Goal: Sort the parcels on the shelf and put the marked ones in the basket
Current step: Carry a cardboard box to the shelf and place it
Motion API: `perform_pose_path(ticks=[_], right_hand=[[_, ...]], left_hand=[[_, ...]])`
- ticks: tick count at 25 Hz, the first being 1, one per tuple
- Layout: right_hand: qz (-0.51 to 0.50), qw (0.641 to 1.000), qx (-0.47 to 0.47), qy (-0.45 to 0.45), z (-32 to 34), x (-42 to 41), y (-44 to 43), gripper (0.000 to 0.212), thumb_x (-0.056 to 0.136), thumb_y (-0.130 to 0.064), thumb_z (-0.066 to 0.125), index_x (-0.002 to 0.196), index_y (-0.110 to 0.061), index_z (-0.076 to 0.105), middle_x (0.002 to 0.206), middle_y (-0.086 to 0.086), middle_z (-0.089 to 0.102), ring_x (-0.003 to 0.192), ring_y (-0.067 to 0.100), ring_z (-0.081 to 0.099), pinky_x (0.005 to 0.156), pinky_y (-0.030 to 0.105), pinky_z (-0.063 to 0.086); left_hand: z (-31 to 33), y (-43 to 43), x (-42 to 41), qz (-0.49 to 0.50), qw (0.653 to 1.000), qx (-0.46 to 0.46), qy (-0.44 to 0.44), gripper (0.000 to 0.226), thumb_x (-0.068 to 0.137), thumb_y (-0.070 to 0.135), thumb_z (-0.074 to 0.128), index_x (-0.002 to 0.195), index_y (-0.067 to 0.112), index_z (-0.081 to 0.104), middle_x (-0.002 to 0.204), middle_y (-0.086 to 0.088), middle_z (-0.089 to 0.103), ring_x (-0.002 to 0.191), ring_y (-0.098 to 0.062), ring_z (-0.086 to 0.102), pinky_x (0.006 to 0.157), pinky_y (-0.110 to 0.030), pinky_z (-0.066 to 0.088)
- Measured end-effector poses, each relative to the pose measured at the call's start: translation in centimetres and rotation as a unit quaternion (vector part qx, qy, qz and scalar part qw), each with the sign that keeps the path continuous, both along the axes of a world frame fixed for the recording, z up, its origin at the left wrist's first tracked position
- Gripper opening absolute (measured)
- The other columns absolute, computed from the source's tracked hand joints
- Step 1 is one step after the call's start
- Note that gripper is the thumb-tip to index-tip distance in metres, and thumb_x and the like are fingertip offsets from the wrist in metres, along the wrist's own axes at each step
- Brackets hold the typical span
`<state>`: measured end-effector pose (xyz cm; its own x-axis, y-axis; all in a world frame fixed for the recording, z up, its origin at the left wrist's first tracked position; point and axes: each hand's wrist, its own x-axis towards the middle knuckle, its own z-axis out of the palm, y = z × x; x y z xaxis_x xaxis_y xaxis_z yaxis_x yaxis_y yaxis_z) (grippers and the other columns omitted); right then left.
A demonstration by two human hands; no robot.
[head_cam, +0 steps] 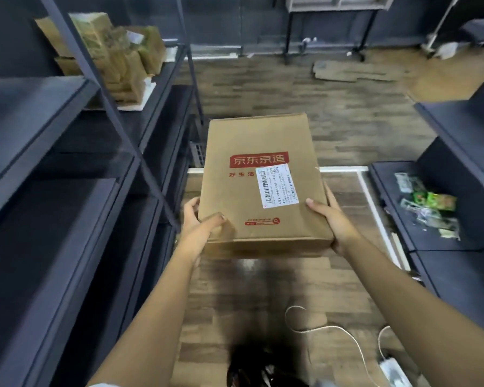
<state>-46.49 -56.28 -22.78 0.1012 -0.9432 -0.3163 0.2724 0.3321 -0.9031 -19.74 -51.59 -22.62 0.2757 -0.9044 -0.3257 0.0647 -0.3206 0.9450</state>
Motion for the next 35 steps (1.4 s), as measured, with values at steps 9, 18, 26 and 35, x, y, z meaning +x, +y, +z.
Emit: perform_pose_path(ticks=[9, 18, 26, 35], right_hand=[[-0.047, 0.999, 0.004, 0.024, -3.1, -0.9, -0.3, 0.062, 0.087, -0.015, 0.062, 0.140, -0.037, 0.038, 0.127, -0.002, 0.063, 0.111, 0.019, 0.063, 0.084, 0.033, 0.052], [-0.013, 0.999, -0.012, 0.030, -4.8, -1.5, -9.0, 0.062, 0.080, -0.028, 0.069, 0.131, -0.050, 0.042, 0.124, -0.003, 0.065, 0.110, 0.022, 0.064, 0.082, 0.039, 0.056], [0.001, 0.999, -0.040, 0.018, -4.5, -4.3, -19.3, 0.069, 0.075, -0.025, 0.074, 0.130, -0.051, 0.042, 0.120, -0.006, 0.067, 0.104, 0.016, 0.067, 0.072, 0.027, 0.057], [0.023, 0.999, -0.018, 0.023, -5.5, -2.5, -29.8, 0.069, 0.080, -0.020, 0.069, 0.135, -0.046, 0.038, 0.121, -0.004, 0.066, 0.104, 0.018, 0.067, 0.073, 0.030, 0.057]], left_hand=[[-2.1, -3.2, -0.3, -0.062, 0.998, 0.006, -0.017, 0.076, 0.078, 0.014, 0.072, 0.136, 0.030, 0.027, 0.104, 0.022, 0.045, 0.096, -0.001, 0.048, 0.068, -0.018, 0.039], [-3.1, -11.3, -0.6, -0.084, 0.996, -0.025, -0.034, 0.084, 0.079, 0.008, 0.069, 0.145, 0.034, 0.023, 0.131, 0.003, 0.046, 0.118, -0.016, 0.047, 0.083, -0.027, 0.047], [-3.3, -20.5, -3.3, -0.067, 0.996, -0.033, -0.043, 0.085, 0.079, 0.014, 0.071, 0.143, 0.040, 0.023, 0.134, 0.005, 0.043, 0.120, -0.017, 0.046, 0.081, -0.028, 0.045], [-4.1, -29.4, -2.0, -0.039, 0.999, -0.020, -0.018, 0.083, 0.080, 0.008, 0.070, 0.142, 0.040, 0.026, 0.117, 0.019, 0.050, 0.109, -0.002, 0.048, 0.074, -0.020, 0.043]])
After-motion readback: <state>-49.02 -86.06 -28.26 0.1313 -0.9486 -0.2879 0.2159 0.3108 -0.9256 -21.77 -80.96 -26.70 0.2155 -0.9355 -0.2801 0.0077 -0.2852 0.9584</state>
